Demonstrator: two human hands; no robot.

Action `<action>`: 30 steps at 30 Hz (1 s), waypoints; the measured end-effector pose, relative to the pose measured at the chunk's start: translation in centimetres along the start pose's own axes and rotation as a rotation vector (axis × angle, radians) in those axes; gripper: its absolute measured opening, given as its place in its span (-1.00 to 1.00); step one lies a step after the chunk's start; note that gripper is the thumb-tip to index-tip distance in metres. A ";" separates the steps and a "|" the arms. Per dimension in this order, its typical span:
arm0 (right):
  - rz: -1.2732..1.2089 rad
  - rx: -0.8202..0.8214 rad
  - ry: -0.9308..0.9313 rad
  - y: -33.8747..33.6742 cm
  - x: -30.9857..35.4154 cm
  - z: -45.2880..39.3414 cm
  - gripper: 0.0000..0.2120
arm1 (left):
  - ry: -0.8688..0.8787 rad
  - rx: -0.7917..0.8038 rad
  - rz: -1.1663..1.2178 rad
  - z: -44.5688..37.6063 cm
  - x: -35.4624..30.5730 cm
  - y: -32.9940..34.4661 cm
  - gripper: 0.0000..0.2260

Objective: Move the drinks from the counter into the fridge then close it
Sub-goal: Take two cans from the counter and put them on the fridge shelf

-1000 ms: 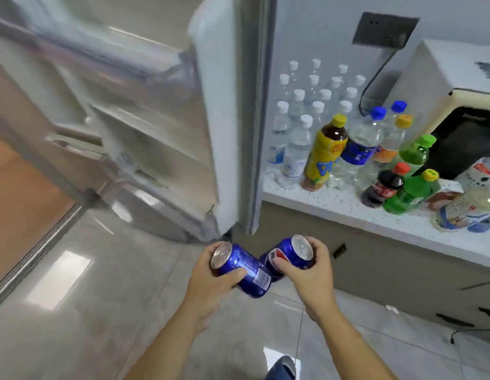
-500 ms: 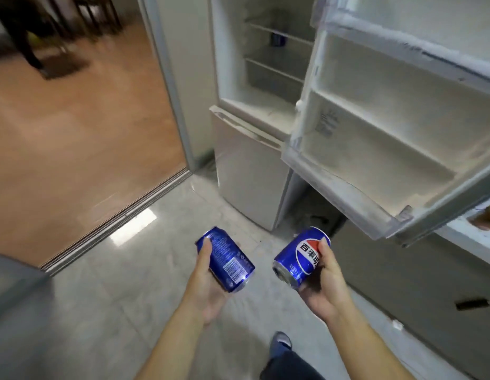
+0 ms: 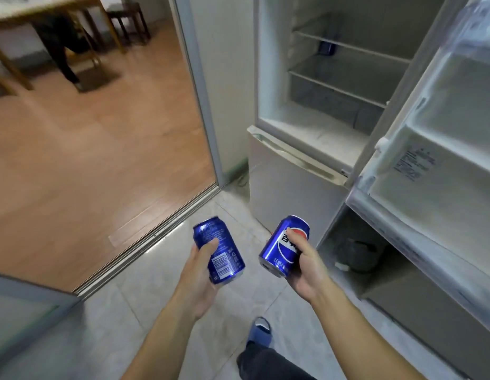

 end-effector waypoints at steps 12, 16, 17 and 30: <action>0.105 -0.095 -0.324 7.6 13.5 -13.5 -0.46 | 0.009 0.181 -0.182 -14.3 -15.8 13.0 -0.50; 0.230 -0.153 -0.467 8.9 18.3 -18.1 -0.53 | 0.040 0.262 -0.212 -19.4 -20.0 17.0 -0.53; 0.260 -0.171 -0.493 9.3 19.3 -19.3 -0.54 | 0.062 0.278 -0.225 -20.6 -21.2 17.8 -0.53; 0.474 -0.543 -0.917 17.2 33.7 -37.5 -0.49 | 0.304 0.405 -0.514 -36.8 -34.5 23.8 -0.34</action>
Point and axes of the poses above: each hand's wrist, its own z-axis away from the middle knuckle, its own y-axis out of the palm, x = y × z, the point moved 5 cm from there along -z, towards the middle knuckle, and after that the axes turned 11 degrees about -y, right-handed, at the moved point
